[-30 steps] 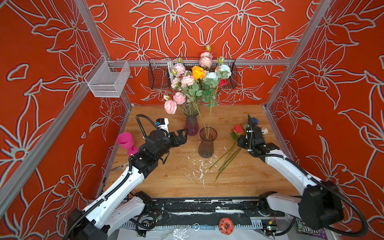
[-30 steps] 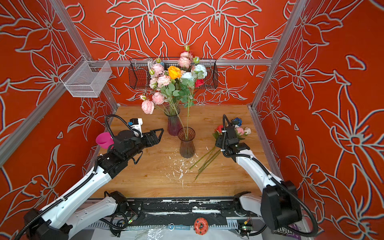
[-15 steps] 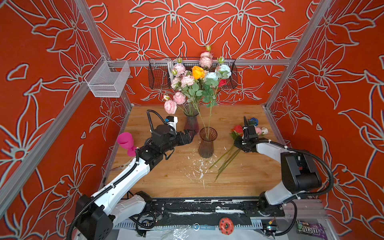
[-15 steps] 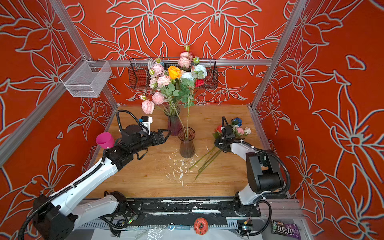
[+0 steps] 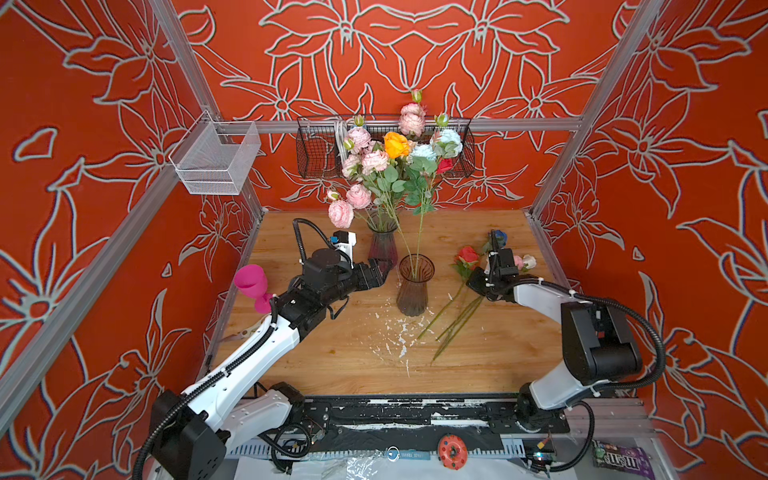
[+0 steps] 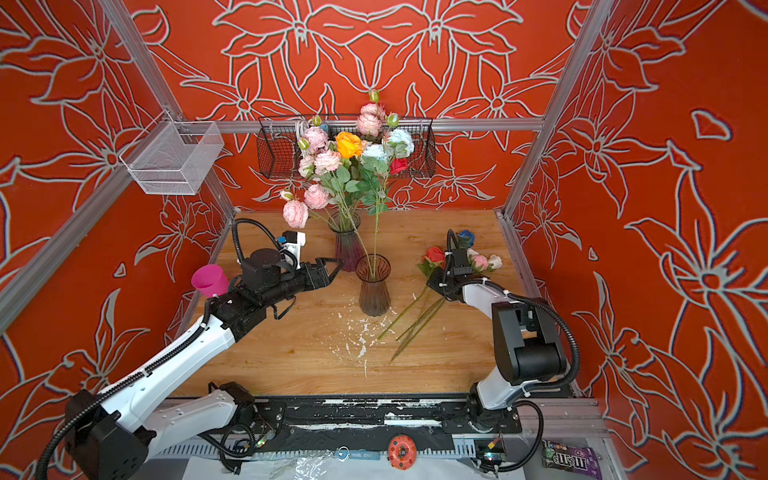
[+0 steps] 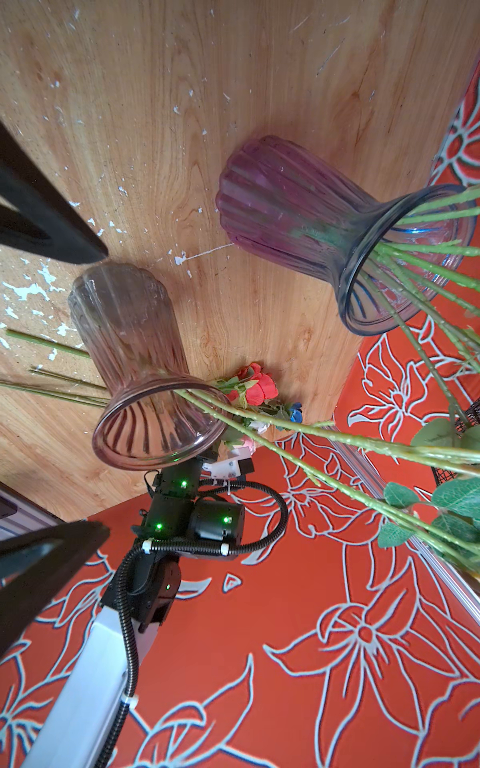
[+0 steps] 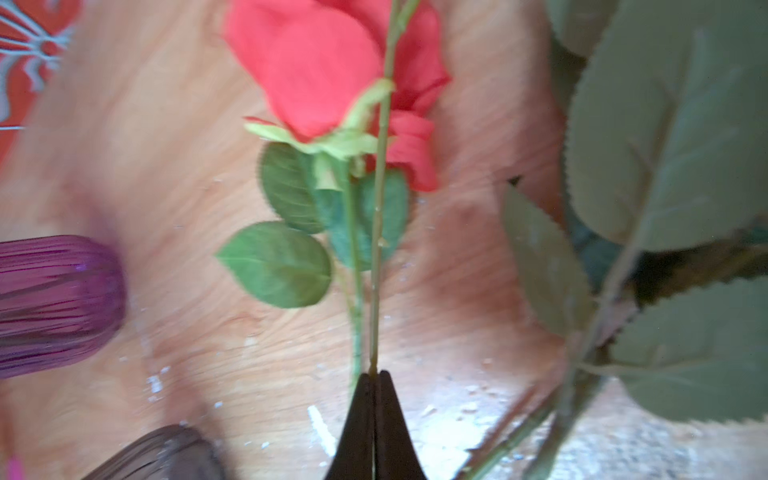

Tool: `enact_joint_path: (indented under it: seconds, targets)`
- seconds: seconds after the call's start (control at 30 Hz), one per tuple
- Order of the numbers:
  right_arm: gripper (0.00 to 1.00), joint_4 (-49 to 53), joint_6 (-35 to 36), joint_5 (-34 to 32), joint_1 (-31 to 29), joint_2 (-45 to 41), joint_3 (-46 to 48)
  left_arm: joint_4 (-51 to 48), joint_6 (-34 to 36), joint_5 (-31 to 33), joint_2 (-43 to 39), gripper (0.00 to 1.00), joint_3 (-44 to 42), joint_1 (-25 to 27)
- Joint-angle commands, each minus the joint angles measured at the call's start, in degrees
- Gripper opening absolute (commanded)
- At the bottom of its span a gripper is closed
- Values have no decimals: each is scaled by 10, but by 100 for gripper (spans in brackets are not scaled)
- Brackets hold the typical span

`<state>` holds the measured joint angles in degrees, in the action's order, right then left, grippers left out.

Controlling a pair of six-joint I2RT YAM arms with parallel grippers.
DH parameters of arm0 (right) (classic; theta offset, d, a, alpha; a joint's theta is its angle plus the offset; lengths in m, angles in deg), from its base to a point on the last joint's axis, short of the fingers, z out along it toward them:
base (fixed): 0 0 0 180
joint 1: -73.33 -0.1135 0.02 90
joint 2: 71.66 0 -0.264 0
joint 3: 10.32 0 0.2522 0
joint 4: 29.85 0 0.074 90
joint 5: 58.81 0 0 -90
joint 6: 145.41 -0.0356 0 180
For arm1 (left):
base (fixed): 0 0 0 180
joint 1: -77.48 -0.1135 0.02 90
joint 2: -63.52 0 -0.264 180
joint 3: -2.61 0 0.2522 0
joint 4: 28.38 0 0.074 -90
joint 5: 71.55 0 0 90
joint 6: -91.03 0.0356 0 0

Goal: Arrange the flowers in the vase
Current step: 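Move the right gripper down to the blue rose stem and grasp it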

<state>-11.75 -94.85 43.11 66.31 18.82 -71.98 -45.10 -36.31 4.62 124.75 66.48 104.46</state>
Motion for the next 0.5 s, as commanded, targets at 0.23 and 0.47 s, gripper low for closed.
enact_joint_path:
  seconds: [0.23, 0.47]
  targets:
    - [0, -86, -26, 31, 3, -125, 13, 10, 8, 1, -21, 96, 6, 1]
    - [0, -143, -3, 11, -5, -252, 47, 12, 17, 5, -33, 97, 6, 1]
